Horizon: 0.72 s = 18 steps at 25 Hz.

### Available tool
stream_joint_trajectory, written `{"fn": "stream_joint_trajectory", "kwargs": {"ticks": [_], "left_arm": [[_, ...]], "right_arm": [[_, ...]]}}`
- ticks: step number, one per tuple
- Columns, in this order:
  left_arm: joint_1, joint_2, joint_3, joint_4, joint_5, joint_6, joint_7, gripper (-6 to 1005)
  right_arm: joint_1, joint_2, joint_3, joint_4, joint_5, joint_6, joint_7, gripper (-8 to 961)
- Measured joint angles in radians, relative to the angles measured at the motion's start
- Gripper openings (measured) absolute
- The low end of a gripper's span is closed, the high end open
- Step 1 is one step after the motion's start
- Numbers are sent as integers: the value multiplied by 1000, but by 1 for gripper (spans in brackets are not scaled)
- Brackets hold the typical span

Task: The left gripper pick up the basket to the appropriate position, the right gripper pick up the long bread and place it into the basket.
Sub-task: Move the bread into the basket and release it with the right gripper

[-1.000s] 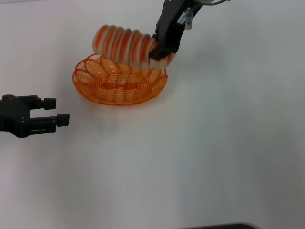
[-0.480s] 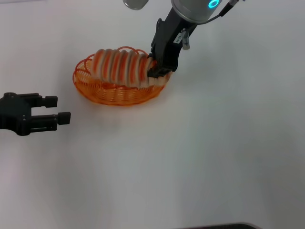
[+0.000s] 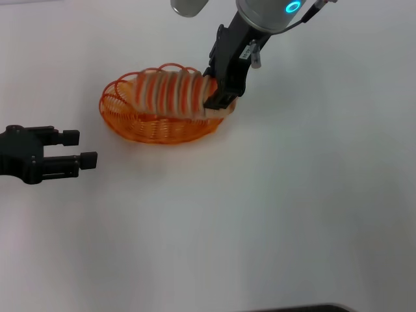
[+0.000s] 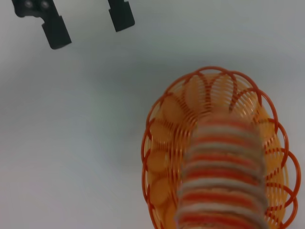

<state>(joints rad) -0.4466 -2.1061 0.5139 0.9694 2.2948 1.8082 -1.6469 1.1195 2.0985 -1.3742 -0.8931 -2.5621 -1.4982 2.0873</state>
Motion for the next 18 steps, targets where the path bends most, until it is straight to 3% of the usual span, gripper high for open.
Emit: {"fn": "stream_joint_trajectory", "kwargs": {"ticks": [3, 6, 11, 18], "left_arm": [[0, 1, 0, 0, 0, 1, 0, 694], [0, 1, 0, 0, 0, 1, -1, 694], [0, 2, 0, 0, 0, 2, -1, 694], [0, 2, 0, 0, 0, 1, -3, 694]], "right_arm": [[-5, -1, 0, 0, 2, 10, 1, 365], [-9, -1, 1, 0, 6, 19, 0, 590], [-14, -1, 0, 0, 7, 39, 0, 789], [-43, -9, 41, -6, 92, 104, -3, 789]]}}
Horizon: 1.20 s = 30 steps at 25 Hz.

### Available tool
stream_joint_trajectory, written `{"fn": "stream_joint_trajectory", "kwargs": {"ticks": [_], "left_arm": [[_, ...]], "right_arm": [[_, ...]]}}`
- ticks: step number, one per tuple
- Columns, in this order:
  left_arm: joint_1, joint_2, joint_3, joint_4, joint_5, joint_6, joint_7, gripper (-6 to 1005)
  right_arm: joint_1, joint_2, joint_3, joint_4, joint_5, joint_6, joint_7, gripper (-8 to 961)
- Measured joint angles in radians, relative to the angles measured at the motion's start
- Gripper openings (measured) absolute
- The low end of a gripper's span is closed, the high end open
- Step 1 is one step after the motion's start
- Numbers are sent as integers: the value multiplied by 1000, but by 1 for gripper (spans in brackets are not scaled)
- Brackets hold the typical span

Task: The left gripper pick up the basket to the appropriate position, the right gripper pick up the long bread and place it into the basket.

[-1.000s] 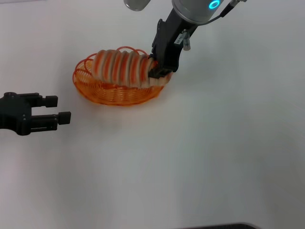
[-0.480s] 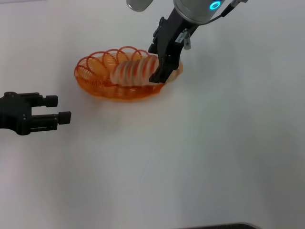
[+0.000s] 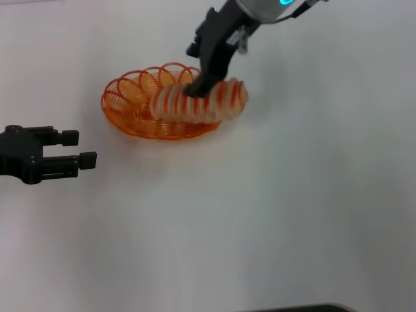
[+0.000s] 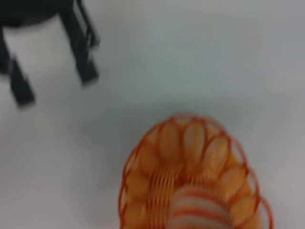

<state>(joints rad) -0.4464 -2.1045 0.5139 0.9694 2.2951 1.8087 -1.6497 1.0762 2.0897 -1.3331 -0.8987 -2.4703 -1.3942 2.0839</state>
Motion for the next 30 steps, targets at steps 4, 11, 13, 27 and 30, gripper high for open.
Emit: {"fn": "stream_joint_trajectory", "kwargs": {"ticks": [4, 11, 13, 27, 30], "left_arm": [[0, -1, 0, 0, 0, -4, -2, 694], [-2, -3, 0, 0, -19, -5, -5, 693], [-1, -3, -1, 0, -32, -4, -6, 693], [7, 3, 0, 4, -60, 36, -4, 693], [11, 9, 0, 9, -53, 58, -4, 693]], "right_arm": [[-36, -3, 128, -4, 86, 20, -43, 789], [-146, -25, 362, -8, 335, -44, -183, 789], [-187, -39, 398, -8, 408, -79, -208, 789], [-520, -69, 447, -5, 514, -306, -433, 789], [-576, -69, 452, -6, 478, -307, -489, 789]]}}
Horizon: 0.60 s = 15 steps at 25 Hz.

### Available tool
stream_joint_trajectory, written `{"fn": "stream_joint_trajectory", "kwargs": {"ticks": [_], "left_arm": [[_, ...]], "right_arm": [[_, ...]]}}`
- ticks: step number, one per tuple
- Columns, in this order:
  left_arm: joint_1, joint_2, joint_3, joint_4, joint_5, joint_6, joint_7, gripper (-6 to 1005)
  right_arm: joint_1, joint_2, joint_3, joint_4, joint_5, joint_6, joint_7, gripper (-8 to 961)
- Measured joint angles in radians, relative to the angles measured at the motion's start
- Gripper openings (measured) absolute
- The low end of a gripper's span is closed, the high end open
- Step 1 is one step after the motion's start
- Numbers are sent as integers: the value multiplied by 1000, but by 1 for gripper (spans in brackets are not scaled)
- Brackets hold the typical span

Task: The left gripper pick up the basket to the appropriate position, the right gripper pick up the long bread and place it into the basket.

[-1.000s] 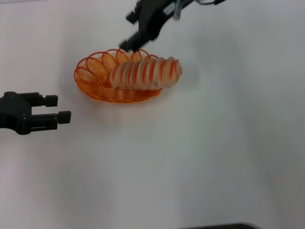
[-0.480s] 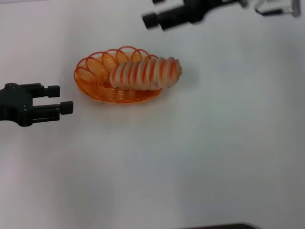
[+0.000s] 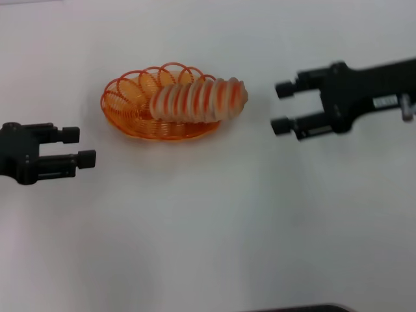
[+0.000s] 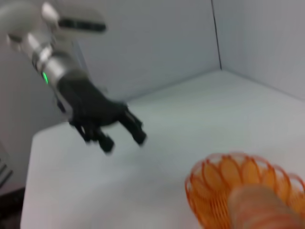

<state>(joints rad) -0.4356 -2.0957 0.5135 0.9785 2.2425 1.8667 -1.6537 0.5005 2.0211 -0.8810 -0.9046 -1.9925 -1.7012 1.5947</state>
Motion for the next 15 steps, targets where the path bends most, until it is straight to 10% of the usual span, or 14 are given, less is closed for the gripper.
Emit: {"fn": "stream_joint_trajectory", "kwargs": {"ticks": [15], "left_arm": [[54, 7, -13, 37, 12, 72, 1, 693]], "right_arm": [[-148, -36, 136, -2, -43, -74, -183, 789]]}}
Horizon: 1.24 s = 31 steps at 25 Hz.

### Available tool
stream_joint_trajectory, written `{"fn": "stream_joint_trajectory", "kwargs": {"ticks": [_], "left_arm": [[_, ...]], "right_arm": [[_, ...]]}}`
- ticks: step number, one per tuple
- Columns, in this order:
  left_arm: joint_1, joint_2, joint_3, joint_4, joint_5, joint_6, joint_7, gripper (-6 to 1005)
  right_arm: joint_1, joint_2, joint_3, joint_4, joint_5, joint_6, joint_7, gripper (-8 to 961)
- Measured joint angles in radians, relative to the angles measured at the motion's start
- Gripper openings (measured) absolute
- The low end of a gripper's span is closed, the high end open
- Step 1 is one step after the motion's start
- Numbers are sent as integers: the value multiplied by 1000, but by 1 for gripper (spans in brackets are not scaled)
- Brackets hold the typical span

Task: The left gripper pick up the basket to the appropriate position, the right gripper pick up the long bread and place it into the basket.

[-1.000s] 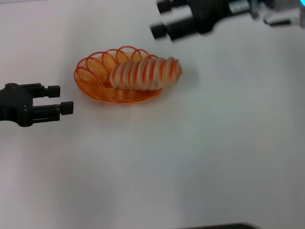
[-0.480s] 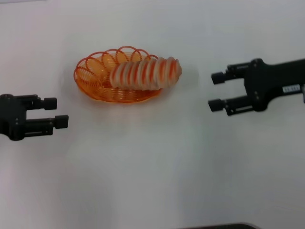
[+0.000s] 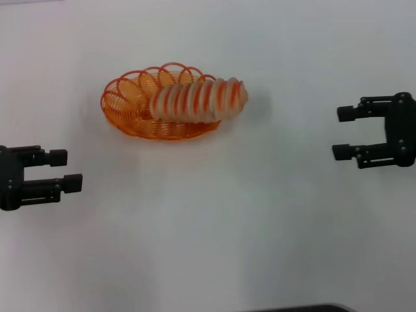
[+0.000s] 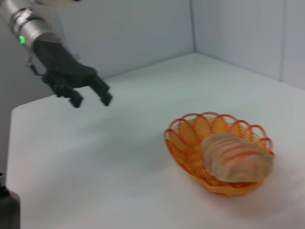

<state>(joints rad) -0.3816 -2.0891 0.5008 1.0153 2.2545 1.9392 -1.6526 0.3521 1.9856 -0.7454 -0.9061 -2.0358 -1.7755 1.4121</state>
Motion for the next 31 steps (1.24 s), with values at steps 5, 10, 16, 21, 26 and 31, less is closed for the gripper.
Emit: {"fn": "stream_joint_trajectory", "kwargs": {"ticks": [5, 10, 16, 21, 26, 31], "left_arm": [[0, -3, 2, -2, 0, 3, 0, 693], [7, -4, 1, 1, 0, 10, 0, 693], [30, -10, -1, 2, 1, 9, 10, 693], [41, -11, -1, 2, 0, 8, 10, 693], [41, -11, -1, 2, 0, 5, 10, 693], [39, -12, -1, -3, 0, -4, 10, 693]], "right_arm": [[-5, -1, 29, 0, -3, -25, -24, 789], [2, -3, 27, 0, -7, -46, -30, 789], [3, -3, 33, 0, -22, -48, -51, 789], [4, -1, 30, 0, -26, -48, -59, 789], [6, 2, 26, 0, -27, -48, -61, 789], [12, 5, 25, 0, -27, -40, -69, 789]]}}
